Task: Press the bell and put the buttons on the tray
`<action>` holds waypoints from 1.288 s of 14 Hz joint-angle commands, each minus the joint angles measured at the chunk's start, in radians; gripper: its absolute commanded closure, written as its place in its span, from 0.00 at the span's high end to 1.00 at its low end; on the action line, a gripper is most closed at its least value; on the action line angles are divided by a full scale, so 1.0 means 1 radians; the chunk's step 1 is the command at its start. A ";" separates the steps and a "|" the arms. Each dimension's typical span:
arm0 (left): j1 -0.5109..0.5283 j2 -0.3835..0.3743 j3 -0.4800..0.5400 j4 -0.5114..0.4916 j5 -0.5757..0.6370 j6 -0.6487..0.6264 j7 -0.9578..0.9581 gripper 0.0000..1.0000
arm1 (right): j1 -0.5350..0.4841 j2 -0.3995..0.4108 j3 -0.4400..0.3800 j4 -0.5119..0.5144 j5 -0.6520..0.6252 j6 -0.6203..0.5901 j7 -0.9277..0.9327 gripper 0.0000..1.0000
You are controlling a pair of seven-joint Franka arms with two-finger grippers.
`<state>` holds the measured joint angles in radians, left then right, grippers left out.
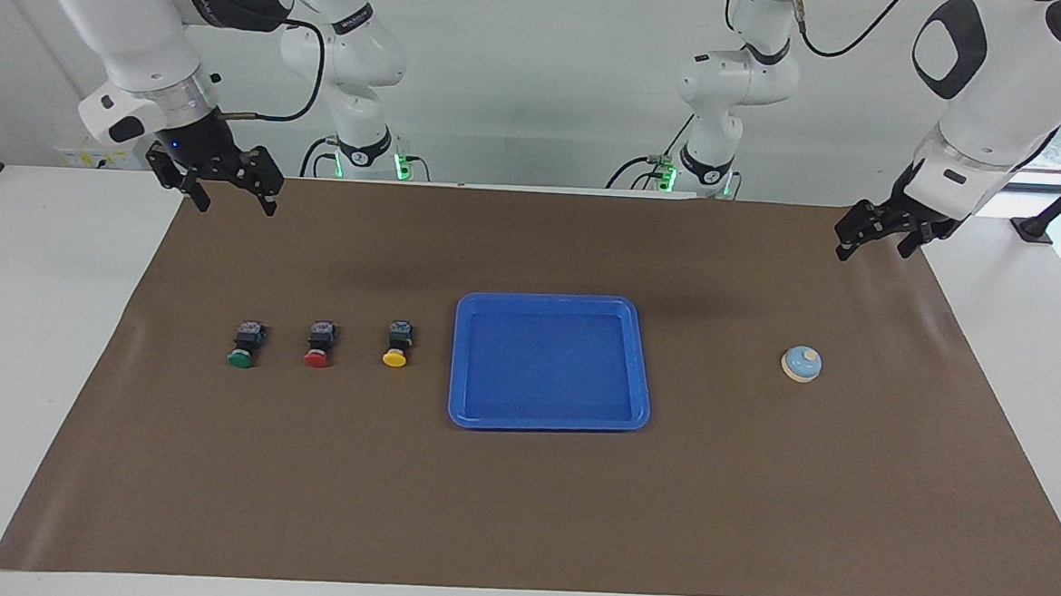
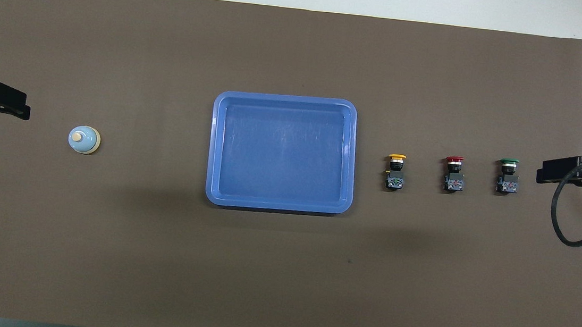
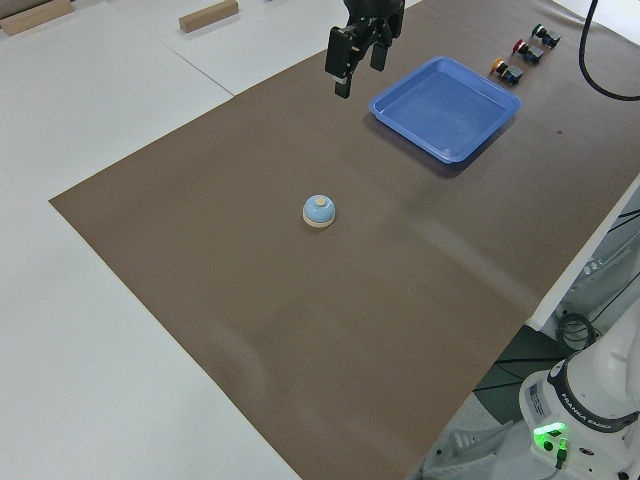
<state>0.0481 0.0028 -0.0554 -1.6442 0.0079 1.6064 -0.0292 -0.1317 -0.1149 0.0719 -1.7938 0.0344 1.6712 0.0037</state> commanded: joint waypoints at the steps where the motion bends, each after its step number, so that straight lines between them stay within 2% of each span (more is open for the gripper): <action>1: -0.002 -0.007 0.000 -0.006 0.003 0.010 -0.002 1.00 | -0.011 0.004 0.009 0.013 -0.007 -0.021 -0.005 1.00; 6: 0.004 -0.010 0.003 -0.016 0.001 0.017 -0.020 1.00 | -0.011 0.004 0.009 0.014 -0.007 -0.021 -0.005 1.00; 8: 0.019 -0.017 0.005 -0.034 0.003 0.032 -0.011 0.30 | -0.011 0.004 0.009 0.013 -0.007 -0.021 -0.005 1.00; 9: 0.019 -0.017 0.006 -0.043 0.003 0.041 -0.009 0.01 | -0.011 0.004 0.009 0.013 -0.007 -0.021 -0.005 1.00; 14: 0.036 0.008 0.008 -0.184 0.004 0.228 -0.012 0.00 | -0.011 0.004 0.009 0.013 -0.007 -0.021 -0.005 1.00; 18: 0.038 0.103 0.008 -0.221 0.007 0.341 -0.006 0.00 | -0.011 0.004 0.009 0.013 -0.007 -0.021 -0.005 1.00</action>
<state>0.0749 0.0736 -0.0428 -1.8399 0.0085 1.8810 -0.0367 -0.1317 -0.1149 0.0719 -1.7938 0.0344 1.6712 0.0037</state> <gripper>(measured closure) 0.991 0.000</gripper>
